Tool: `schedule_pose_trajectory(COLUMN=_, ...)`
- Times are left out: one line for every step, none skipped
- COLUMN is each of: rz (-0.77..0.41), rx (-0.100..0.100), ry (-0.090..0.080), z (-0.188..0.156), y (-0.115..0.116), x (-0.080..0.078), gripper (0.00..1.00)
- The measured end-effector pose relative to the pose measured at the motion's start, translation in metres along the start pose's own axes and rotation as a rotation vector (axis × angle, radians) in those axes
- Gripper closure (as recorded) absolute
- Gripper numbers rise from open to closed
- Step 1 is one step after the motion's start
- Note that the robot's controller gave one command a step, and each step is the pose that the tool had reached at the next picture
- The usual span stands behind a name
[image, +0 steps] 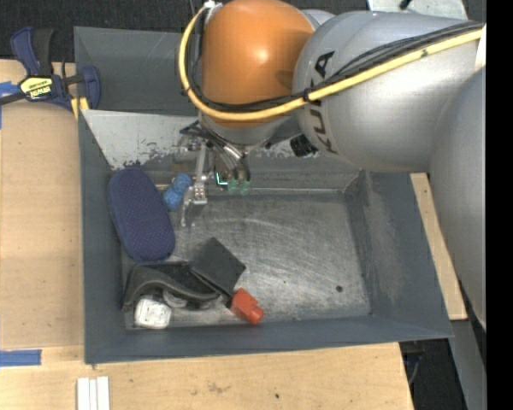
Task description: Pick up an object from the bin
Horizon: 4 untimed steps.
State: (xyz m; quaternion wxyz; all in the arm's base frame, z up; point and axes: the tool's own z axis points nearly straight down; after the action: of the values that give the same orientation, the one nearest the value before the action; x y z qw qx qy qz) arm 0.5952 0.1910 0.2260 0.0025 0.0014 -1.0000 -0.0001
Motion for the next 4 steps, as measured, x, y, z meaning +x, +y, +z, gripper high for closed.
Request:
schedule_pose_trajectory(rz=0.014, rx=-0.004, ry=-0.019, z=0.114, y=0.033, x=0.024, gripper=0.00)
schedule_pose_trajectory(rz=0.219, rx=-0.004, ry=-0.004, z=0.123, y=0.030, x=0.013, gripper=0.00)
schedule_pose_trajectory(rz=0.432, rx=0.001, ry=0.002, z=0.120, y=0.030, x=0.012, gripper=0.00)
schedule_pose_trajectory(rz=0.660, rx=-0.018, ry=-0.019, z=0.131, y=0.035, x=0.008, gripper=0.00)
